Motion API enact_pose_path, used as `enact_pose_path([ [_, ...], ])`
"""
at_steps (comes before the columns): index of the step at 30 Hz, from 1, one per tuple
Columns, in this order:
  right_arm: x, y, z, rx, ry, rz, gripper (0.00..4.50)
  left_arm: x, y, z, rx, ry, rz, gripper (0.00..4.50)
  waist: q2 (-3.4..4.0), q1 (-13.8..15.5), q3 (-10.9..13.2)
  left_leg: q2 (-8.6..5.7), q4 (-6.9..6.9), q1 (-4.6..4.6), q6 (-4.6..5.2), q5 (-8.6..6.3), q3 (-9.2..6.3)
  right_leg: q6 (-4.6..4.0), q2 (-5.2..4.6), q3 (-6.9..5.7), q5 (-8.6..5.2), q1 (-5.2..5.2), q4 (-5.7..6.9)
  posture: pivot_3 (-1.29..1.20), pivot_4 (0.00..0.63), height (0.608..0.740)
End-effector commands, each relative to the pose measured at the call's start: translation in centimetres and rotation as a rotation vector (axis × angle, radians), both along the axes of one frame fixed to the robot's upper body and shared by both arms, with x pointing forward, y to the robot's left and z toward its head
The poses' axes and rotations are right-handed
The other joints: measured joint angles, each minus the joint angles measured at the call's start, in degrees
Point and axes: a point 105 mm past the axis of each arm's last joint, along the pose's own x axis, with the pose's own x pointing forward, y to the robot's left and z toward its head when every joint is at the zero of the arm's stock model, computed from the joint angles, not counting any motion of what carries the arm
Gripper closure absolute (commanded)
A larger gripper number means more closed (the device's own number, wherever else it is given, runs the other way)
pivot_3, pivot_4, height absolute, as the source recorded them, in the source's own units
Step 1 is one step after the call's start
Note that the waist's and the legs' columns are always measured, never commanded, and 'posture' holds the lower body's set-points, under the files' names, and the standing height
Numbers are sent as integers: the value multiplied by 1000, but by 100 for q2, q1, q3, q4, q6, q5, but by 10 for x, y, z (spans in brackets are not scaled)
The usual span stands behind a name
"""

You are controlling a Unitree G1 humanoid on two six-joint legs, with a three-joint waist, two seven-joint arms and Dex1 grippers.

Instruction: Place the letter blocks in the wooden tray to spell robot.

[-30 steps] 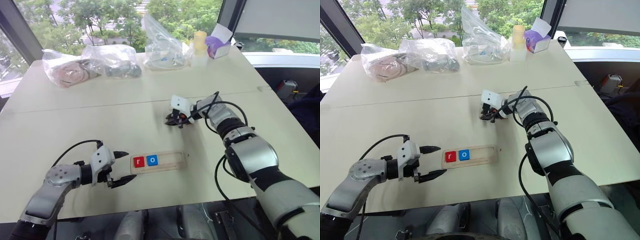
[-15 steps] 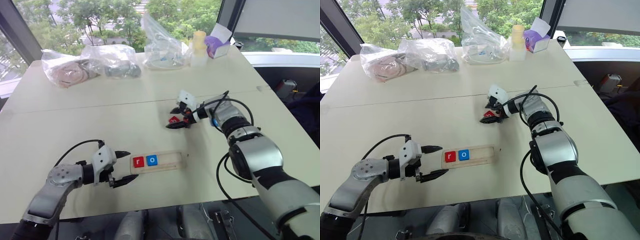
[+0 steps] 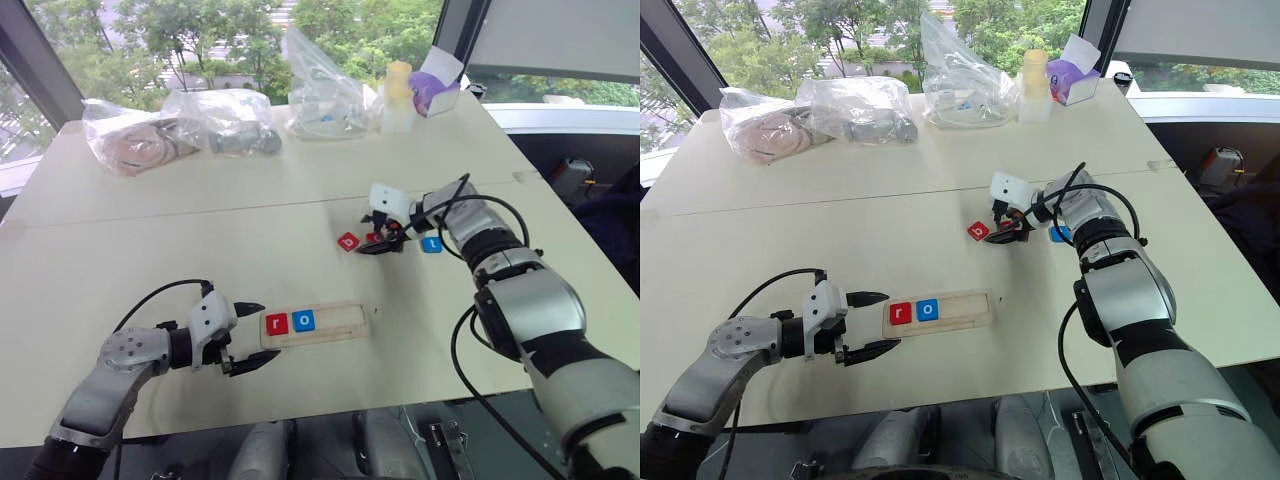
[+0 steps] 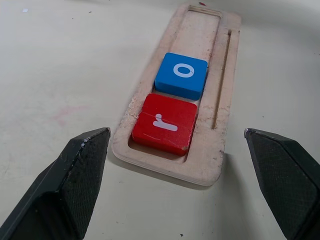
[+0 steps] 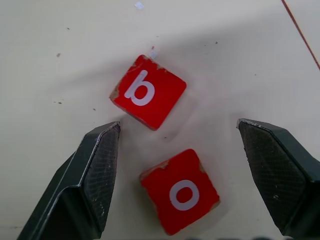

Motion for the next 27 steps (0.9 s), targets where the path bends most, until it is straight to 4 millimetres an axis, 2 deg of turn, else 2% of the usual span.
enact_pose_path([
  [1,6,10,15,3,-63,18,658,-1,-4,9,-11,-29,-15,0,0,0,0,0,0,0,0,0,0,0,0,0,0,0,0,0,150,740],
  [15,3,34,8,27,-60,61,658,-4,-2,10,-8,-32,2,0,0,-4,0,0,0,0,0,0,0,0,0,0,0,0,0,0,150,740],
  [27,2,32,-5,3,-28,29,658,-4,-2,11,-11,-34,10,0,0,-2,0,0,1,0,0,0,-1,0,0,0,0,0,1,0,150,740],
])
